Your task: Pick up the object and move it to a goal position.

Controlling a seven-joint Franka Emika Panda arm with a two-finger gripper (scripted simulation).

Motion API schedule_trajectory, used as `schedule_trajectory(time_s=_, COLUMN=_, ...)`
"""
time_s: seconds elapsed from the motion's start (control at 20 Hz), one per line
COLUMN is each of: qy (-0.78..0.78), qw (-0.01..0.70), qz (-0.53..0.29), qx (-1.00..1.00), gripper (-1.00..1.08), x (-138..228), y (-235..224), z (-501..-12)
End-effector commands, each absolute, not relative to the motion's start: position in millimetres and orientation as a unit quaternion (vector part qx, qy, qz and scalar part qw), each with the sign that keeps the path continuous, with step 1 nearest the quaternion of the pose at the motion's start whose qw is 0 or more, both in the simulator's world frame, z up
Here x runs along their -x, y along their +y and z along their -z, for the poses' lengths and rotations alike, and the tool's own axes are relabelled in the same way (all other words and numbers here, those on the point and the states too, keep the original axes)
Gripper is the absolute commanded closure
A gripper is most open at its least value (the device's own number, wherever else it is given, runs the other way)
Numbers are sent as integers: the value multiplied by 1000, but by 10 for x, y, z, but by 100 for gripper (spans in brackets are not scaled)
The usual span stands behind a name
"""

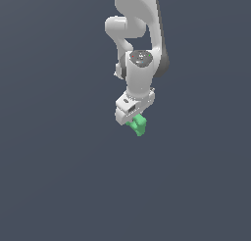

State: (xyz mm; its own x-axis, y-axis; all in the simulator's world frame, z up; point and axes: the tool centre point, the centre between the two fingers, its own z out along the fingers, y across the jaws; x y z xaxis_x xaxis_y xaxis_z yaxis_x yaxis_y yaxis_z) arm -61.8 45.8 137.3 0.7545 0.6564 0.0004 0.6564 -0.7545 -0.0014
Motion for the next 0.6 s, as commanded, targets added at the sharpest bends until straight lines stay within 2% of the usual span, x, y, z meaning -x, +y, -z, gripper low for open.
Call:
schedule_trajectory(time_s=0.0, qy=-350, qw=1, qz=0, qx=937, gripper=108, x=516, y=312, z=-1530)
schedule_trajectory(time_s=0.55, qy=-350, qw=1, qz=0, qx=937, gripper=108, x=-6, y=-398, z=-2276)
